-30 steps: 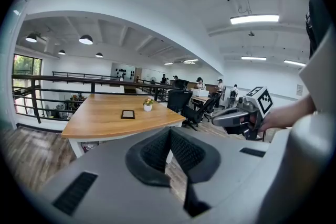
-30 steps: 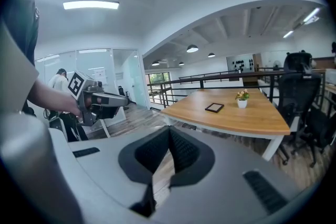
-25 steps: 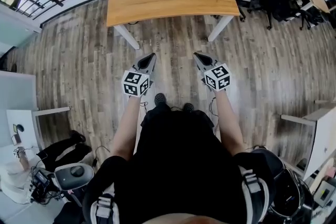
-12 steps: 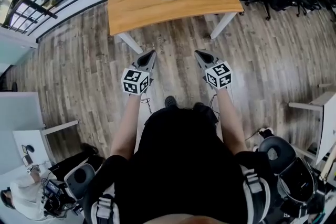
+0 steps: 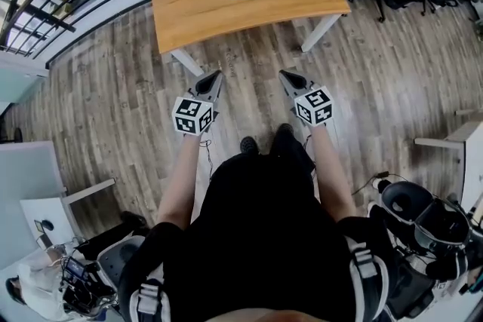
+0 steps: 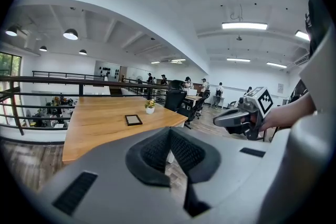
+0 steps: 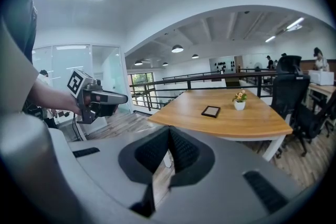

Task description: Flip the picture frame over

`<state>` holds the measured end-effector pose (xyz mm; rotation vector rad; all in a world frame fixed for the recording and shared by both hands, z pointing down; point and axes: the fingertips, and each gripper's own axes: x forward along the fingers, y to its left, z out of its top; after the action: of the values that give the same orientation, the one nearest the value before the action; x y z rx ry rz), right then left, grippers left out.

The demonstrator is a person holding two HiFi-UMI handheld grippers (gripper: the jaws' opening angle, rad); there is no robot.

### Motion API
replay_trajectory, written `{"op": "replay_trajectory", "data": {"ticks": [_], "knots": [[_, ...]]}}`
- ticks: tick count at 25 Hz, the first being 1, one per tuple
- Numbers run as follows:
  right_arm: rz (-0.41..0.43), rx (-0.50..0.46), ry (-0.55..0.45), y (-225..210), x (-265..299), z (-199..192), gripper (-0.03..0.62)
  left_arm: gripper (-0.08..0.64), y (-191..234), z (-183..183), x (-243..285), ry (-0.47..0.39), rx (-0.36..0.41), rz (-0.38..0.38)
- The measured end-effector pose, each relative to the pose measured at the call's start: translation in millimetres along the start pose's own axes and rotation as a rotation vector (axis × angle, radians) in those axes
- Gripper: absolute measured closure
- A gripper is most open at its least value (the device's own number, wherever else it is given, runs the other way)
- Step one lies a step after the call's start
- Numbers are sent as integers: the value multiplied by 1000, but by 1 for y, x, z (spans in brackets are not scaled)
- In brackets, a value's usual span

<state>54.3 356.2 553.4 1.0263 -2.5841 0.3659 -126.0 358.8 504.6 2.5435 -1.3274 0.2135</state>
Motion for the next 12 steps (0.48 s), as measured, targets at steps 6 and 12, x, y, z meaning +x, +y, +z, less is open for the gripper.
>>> {"op": "replay_trajectory", "data": {"ticks": [6,12], "knots": [[-2,2,6,-4,8,-1,584,540,7,-3,5,3,-5,-2],[12,1,8,-17,17,0,584,540,13,-1,19,5,-7,14]]}}
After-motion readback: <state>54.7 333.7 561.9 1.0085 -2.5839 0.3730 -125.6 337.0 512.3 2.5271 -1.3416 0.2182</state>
